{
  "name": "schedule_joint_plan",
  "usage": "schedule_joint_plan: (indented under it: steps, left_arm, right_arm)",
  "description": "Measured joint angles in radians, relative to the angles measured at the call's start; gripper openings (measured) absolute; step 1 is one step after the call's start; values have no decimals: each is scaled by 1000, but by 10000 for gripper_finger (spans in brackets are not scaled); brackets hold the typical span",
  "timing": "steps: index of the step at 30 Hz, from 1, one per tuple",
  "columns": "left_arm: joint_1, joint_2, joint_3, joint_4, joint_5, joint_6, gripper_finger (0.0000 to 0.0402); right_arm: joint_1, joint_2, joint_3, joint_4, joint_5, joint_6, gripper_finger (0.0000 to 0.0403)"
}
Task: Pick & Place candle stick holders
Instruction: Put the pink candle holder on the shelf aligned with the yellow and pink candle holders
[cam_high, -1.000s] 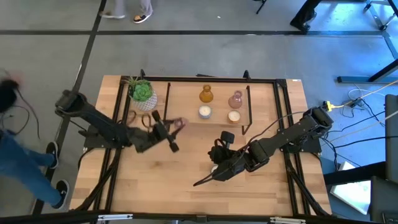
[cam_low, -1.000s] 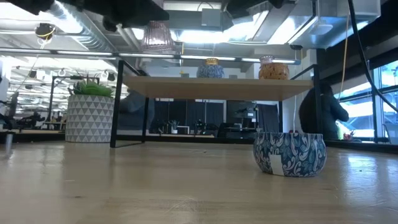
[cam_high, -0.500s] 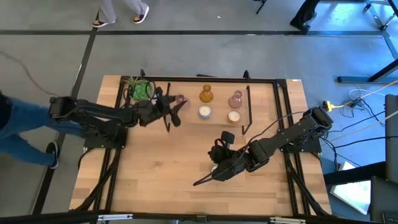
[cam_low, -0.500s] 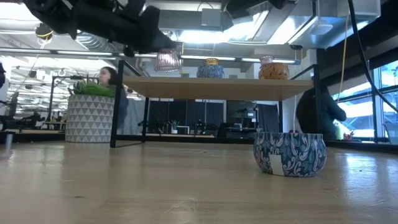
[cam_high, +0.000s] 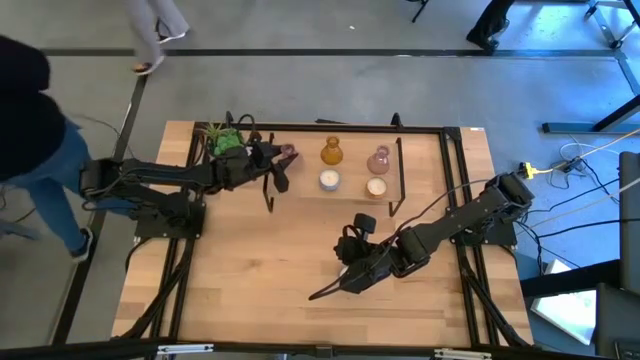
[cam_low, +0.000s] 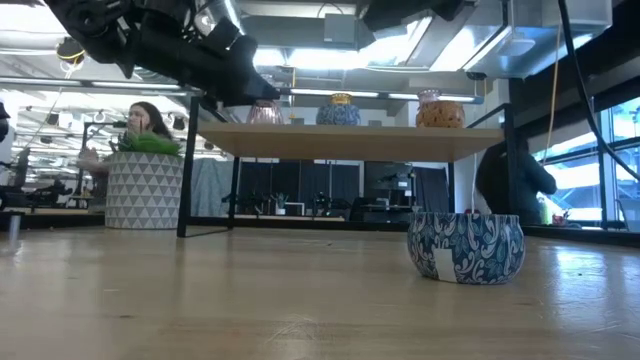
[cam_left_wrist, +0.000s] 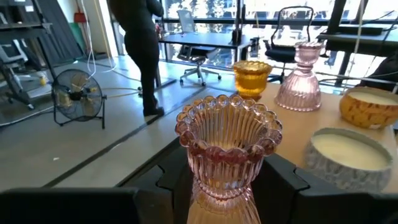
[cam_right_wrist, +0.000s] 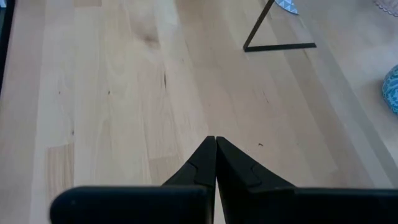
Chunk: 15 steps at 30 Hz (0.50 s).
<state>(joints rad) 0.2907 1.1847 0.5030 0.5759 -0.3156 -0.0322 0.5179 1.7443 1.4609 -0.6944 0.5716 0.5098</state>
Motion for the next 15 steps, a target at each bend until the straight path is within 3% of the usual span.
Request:
schedule_joint_plan:
  steps: [15]
  left_arm:
    - [25, 0, 0, -34, 27, -13, 135]
  right_arm:
    - [0, 0, 0, 4, 2, -9, 10]
